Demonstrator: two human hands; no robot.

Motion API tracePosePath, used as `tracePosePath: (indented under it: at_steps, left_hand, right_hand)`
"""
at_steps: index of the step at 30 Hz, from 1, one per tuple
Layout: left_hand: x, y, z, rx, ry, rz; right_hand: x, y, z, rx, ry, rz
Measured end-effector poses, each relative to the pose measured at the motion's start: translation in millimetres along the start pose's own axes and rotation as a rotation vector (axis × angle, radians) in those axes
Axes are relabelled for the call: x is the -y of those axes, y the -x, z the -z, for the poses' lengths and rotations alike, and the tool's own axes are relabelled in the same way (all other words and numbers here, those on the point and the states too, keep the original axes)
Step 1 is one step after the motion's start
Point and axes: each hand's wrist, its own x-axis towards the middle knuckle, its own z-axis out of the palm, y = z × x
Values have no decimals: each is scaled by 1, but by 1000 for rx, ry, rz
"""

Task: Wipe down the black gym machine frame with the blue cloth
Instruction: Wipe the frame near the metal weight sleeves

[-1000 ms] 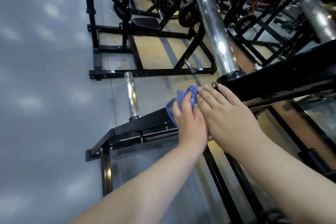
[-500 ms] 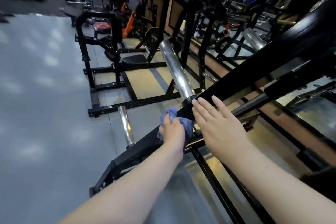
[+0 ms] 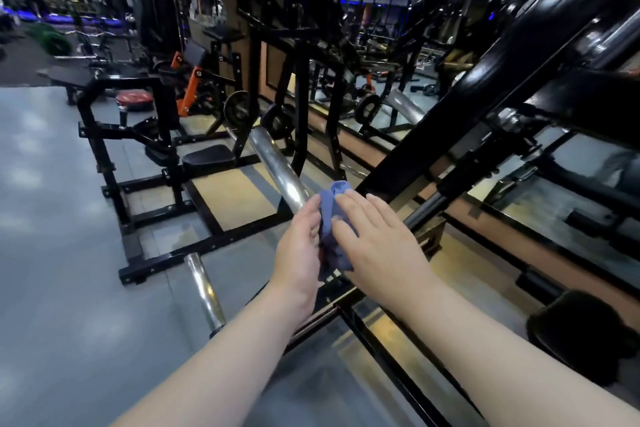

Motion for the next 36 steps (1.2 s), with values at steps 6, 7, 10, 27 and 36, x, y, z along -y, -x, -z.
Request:
tracePosePath:
  at_steps: [6,7,10,27,36]
  left_hand:
    - [-33,-20,-14,173,-349,-220]
    - [-31,-24,-14,193,-434,-271]
    - [-6,-34,-2,177,-594,-319]
    - [49,-48,87,317,-742,-345]
    - [69,-35,108,242,-779,-251]
  right_hand:
    - [-64,-29,66,-306,105,-42]
    - [-76,-32,77,-351,119,-107]
    - [-89,-32,92,-478,117,-324]
    - [-17,-15,50,-323,166,-536]
    - [14,1,2,-29,158,-186]
